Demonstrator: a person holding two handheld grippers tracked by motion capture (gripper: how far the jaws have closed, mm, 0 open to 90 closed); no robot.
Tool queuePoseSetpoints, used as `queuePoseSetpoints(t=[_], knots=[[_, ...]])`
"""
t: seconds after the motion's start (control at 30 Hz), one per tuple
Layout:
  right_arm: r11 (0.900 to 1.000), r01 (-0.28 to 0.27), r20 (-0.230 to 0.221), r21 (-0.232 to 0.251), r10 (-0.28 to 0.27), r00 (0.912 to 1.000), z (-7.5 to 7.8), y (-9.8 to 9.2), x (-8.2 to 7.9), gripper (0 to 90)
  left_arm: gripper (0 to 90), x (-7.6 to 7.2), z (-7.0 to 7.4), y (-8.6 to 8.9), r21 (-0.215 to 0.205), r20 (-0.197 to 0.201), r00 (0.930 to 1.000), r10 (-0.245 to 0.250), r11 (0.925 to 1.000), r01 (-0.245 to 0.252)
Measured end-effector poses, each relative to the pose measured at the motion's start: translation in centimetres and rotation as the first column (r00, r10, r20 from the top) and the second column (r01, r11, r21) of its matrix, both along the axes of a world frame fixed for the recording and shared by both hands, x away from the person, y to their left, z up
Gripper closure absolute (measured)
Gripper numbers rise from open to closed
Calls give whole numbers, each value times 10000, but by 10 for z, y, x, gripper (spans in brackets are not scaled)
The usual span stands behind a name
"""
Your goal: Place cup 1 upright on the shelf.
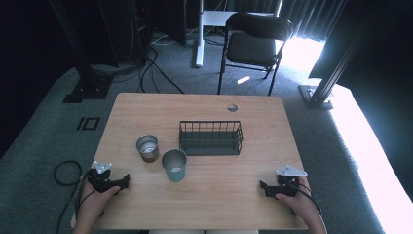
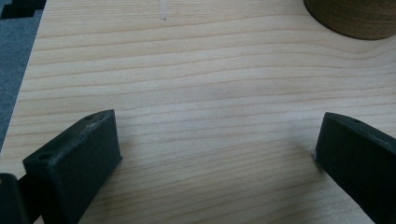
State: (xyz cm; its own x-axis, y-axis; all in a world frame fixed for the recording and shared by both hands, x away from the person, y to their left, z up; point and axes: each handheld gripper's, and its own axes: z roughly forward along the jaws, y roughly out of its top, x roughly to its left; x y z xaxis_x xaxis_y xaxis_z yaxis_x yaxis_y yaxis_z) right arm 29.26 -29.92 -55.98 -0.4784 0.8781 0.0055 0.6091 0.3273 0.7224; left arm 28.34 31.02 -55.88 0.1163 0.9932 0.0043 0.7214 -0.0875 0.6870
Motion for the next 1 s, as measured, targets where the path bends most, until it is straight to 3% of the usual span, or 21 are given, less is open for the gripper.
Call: queuePoseSetpoints(t=[0.63, 1.0], knots=[[9998, 170, -26, -56, -170, 9999, 1, 5, 1, 108, 7, 0, 0, 0, 6, -3, 10000, -4, 10000, 4], [9977, -683, 112, 0, 683, 9976, 3, 29, 8, 108, 7, 0, 0, 0, 10, -8, 10000, -7, 10000, 7]])
